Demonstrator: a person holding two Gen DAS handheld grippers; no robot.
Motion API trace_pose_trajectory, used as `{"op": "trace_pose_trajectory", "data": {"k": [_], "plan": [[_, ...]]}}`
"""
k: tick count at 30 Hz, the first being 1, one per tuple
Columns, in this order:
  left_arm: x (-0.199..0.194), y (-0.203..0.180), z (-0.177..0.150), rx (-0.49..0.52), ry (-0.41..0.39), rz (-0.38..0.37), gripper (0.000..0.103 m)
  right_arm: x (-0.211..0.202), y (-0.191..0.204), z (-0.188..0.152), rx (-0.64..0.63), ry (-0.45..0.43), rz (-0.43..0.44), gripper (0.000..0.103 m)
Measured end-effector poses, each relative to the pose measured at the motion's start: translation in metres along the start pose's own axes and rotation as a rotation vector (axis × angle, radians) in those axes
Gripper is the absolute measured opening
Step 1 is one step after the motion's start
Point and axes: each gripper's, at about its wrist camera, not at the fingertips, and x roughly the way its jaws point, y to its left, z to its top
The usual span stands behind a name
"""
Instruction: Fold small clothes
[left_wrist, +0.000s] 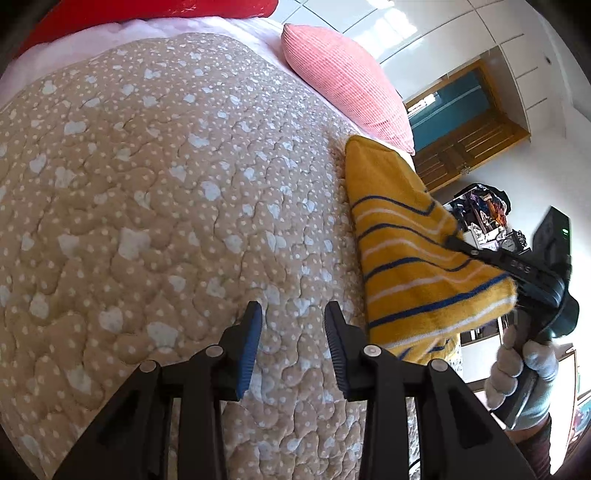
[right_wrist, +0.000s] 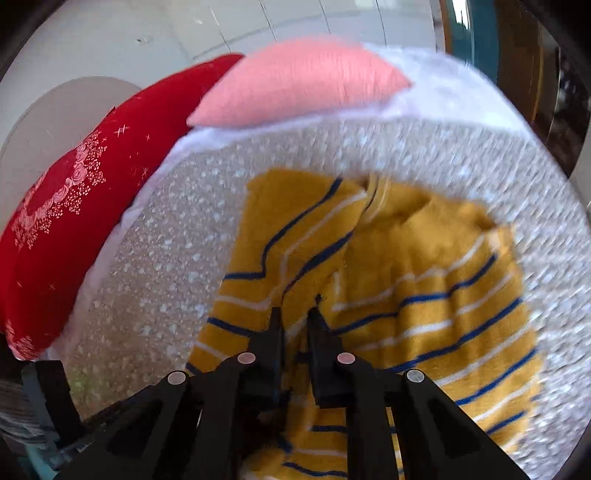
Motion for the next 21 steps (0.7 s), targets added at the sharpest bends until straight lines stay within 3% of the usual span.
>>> {"op": "trace_pose_trajectory", "data": {"k": [6,9,14,17,19,21], "plan": [[0.000,-0.002,-0.002,0.009,-0.002,0.012,0.035,-0.031,-0.054,0.009,0.049,-0.070,-0.178,0.012],[0.002,-0.005,-0.003,0.015,-0.002,0.020,0.036,-0.025,-0.089,-0.001,0.059,-0.034,-0.282,0.012],[0.006,-0.011,-0.007,0.039,-0.014,0.054,0.037,-0.002,-0.112,-0.017,0.042,-0.008,-0.383,0.011],[0.006,-0.014,-0.008,0.052,-0.019,0.065,0.039,0.002,-0.119,-0.018,0.042,-0.010,-0.391,0.012],[0.006,-0.017,-0.009,0.055,-0.021,0.070,0.040,0.003,-0.119,-0.016,0.035,0.000,-0.399,0.024],[0.006,-0.018,-0.009,0.057,-0.022,0.072,0.041,-0.001,-0.129,-0.018,0.032,0.003,-0.437,0.055]]}}
